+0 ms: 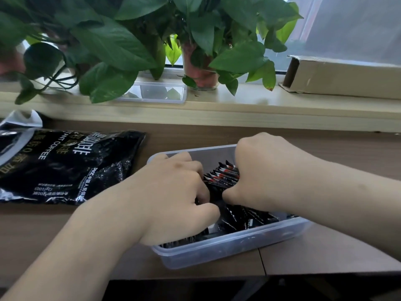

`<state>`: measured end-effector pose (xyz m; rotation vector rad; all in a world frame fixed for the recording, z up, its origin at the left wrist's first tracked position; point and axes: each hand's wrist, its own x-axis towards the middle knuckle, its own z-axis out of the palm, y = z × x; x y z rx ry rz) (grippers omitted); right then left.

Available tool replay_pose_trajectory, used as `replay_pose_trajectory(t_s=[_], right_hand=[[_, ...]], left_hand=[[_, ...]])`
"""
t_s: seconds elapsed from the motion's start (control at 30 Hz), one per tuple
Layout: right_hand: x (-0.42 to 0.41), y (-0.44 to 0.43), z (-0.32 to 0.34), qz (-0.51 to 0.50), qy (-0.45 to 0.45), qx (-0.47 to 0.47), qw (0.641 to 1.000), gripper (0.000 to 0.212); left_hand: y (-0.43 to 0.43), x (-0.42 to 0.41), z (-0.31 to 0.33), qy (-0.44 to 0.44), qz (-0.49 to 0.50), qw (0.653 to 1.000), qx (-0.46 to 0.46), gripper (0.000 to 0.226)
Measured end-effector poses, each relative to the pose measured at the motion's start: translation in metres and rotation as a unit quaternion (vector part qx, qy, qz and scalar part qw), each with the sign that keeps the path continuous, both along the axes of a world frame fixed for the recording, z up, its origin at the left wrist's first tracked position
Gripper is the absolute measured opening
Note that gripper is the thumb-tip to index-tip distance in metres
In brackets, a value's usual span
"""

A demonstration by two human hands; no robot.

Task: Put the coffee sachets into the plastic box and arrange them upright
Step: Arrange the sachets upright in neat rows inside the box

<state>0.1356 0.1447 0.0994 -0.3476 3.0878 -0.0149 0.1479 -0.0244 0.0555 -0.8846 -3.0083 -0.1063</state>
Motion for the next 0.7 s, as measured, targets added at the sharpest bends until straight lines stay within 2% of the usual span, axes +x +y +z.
replay_pose_trajectory(t_s=[0.13,0.33,0.47,0.6,0.7], right_hand=[[-0.007,-0.009,-0.002,0.007,-0.044,-0.002,0.999,0.043],[-0.009,-0.016,-0.015,0.012,-0.057,-0.05,0.997,0.057],[-0.004,-0.013,-0.023,0.006,-0.058,-0.086,0.995,0.056],[-0.001,-0.016,-0.026,0.038,-0.058,-0.033,0.997,0.057],[-0.001,-0.016,-0.027,0.053,-0.082,-0.001,0.995,0.058]], left_hand=[[0.003,0.005,0.001,0.013,0.012,0.999,0.031,0.074],[0.001,0.004,0.001,0.012,0.008,0.999,0.04,0.071],[-0.001,0.001,0.002,-0.028,0.004,0.998,0.049,0.07],[-0.003,-0.004,-0.002,-0.043,0.018,0.996,0.076,0.069],[-0.006,-0.008,-0.005,-0.039,0.021,0.989,0.14,0.062]])
